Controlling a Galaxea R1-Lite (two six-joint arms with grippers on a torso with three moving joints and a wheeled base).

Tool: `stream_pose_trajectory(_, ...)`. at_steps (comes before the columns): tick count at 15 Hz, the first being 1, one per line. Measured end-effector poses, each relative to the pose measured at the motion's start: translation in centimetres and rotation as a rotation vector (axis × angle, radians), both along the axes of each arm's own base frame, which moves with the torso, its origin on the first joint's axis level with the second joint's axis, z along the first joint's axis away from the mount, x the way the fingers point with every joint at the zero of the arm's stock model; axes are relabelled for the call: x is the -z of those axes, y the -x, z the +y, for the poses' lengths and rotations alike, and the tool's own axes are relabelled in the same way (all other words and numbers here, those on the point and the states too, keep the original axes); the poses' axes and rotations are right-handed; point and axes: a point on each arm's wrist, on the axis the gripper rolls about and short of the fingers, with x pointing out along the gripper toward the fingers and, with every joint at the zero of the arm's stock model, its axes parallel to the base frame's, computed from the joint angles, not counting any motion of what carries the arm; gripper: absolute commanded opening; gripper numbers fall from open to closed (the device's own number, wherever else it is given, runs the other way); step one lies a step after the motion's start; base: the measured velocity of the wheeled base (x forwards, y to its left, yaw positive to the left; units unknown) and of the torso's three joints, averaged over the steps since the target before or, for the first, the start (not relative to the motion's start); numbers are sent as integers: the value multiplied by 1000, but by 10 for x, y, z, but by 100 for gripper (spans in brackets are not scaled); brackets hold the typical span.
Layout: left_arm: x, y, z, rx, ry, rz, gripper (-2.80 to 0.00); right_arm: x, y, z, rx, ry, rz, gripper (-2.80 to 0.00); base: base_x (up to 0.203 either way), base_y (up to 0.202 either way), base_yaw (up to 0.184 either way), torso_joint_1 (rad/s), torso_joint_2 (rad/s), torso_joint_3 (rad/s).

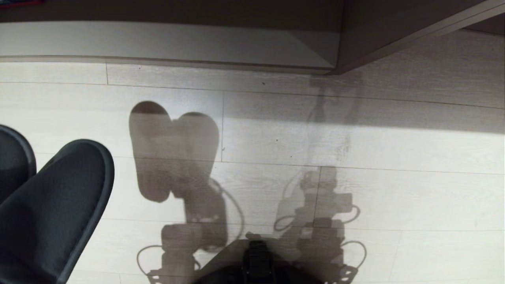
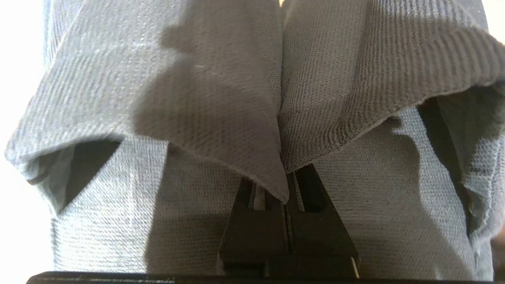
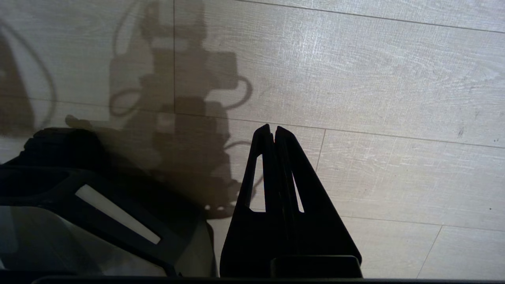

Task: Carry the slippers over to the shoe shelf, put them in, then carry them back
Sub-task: Place the slippers into the shoe cabinet

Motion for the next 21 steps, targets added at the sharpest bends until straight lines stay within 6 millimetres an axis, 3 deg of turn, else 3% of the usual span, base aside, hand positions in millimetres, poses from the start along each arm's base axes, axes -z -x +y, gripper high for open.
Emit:
stream_pose_trajectory(5, -54, -85, 0, 6, 0, -157, -280, 0, 0, 0, 0, 0, 0, -280, 0, 0, 0, 0, 0, 0)
stream_pose_trajectory(8, -94, -121, 0, 18, -4, -339, -280, 0, 0, 0, -1, 0, 0, -280, 0, 0, 0, 0, 0, 0)
stream_pose_trajectory(15, -135, -226, -12, 171, 8, -374, -280, 0, 0, 0, 0, 0, 0, -280, 0, 0, 0, 0, 0, 0)
stream_pose_trajectory(21, -193, -305, -15, 227, -13, -530, -280, 0, 0, 0, 0, 0, 0, -280, 0, 0, 0, 0, 0, 0)
